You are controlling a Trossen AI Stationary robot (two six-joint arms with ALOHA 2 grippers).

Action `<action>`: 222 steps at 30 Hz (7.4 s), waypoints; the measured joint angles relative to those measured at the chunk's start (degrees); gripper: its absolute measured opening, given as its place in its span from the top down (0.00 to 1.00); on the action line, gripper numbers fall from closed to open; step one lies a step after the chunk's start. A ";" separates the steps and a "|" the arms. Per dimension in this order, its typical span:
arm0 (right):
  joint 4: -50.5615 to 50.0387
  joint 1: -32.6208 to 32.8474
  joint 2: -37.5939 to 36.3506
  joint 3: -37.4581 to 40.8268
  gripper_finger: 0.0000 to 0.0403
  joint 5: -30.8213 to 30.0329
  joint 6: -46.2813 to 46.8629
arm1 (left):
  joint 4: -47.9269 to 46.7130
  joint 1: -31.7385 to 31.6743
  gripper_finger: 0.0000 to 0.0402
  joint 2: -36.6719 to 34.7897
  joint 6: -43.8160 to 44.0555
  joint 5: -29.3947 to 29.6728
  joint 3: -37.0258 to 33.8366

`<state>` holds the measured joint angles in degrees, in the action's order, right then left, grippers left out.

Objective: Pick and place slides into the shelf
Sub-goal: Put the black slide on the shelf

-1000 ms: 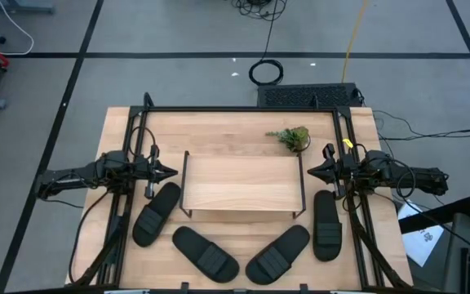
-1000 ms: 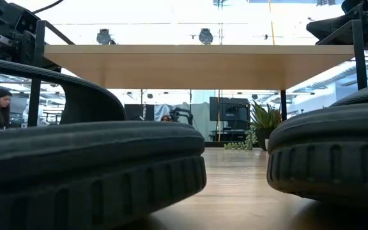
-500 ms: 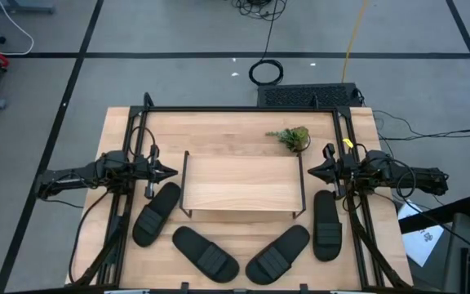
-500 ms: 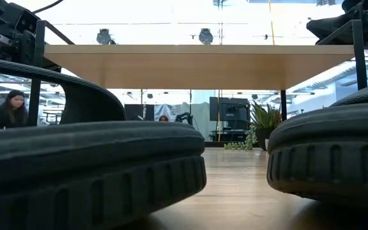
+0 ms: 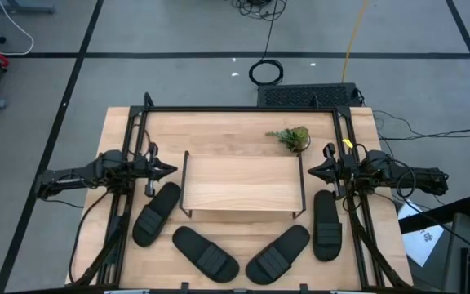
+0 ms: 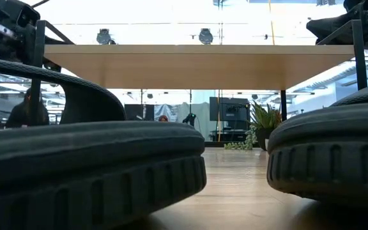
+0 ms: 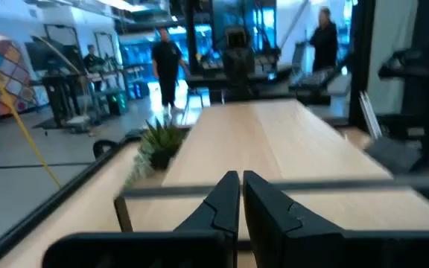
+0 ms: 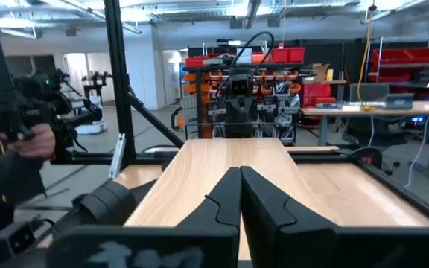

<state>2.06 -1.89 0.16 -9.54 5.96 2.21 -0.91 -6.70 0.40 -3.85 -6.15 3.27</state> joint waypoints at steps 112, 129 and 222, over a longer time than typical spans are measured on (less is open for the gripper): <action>-51.29 17.24 38.02 -22.34 0.48 17.64 36.31 | 14.44 0.00 0.94 0.02 -20.47 15.78 0.04; -35.01 27.52 39.89 -11.96 0.48 16.65 49.01 | 14.37 0.00 0.94 0.02 -20.45 15.78 0.04; -77.66 3.86 72.35 -85.55 1.00 20.87 4.40 | 14.48 0.00 0.94 0.00 -19.97 15.76 0.04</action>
<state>-75.60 1.96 72.52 -95.09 26.82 6.62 13.56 -6.70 0.40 -23.81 9.61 3.31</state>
